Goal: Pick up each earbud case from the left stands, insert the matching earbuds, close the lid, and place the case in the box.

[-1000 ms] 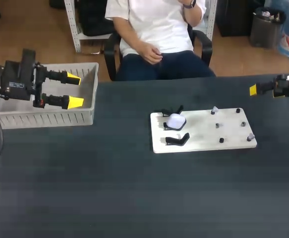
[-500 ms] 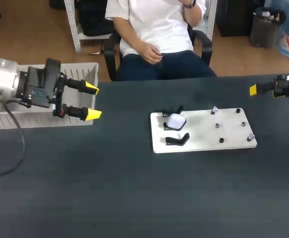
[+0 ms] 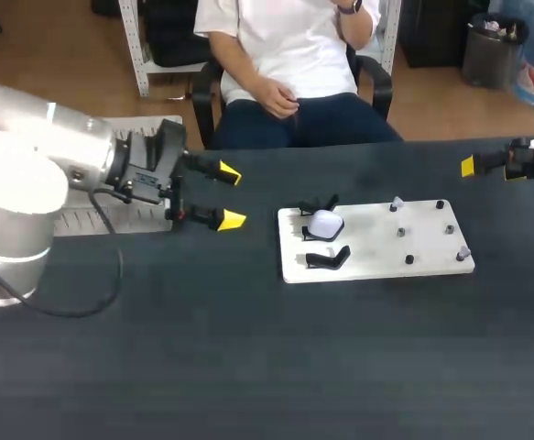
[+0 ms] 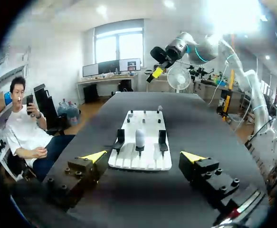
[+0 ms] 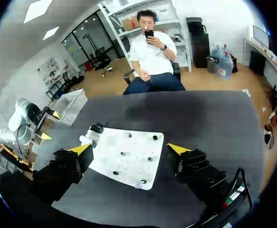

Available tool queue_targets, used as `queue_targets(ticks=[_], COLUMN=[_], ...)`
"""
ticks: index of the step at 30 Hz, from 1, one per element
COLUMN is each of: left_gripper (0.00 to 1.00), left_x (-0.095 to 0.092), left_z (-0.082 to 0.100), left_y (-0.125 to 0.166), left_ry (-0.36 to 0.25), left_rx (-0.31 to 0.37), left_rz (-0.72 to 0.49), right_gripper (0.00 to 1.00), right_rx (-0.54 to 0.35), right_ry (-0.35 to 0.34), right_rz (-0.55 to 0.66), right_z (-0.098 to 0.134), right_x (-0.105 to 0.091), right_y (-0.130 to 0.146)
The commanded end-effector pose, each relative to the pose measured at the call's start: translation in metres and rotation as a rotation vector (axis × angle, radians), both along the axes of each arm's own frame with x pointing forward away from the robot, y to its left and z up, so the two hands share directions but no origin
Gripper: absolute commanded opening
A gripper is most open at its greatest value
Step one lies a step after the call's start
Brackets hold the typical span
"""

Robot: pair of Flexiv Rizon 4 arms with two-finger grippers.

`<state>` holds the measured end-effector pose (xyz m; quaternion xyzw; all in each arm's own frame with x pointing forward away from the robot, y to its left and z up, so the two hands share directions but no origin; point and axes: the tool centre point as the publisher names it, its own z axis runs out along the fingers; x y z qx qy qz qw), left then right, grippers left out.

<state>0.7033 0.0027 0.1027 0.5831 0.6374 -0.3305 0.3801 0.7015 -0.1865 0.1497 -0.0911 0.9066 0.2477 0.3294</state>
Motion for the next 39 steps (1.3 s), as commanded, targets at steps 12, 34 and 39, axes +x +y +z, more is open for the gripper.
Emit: queue_targets(ticks=[12,34,39], left_gripper=[1.0,1.0,1.0], left_x=[0.015,0.019,0.021], left_z=[-0.05,-0.064,-0.07], left_y=[-0.078,-0.091,-0.099], left_ry=[0.016,0.034,0.04], left_rx=[-0.009,-0.035,-0.025], left_rz=[-0.03,-0.053,-0.055], right_gripper=[1.0,1.0,1.0], right_rx=[0.0,0.0,0.0], right_ry=[0.0,0.0,0.0], right_rz=[-0.001,-0.001,-0.001], right_z=[0.0,0.0,0.0], right_x=[0.0,0.0,0.0], right_y=[0.0,0.0,0.0])
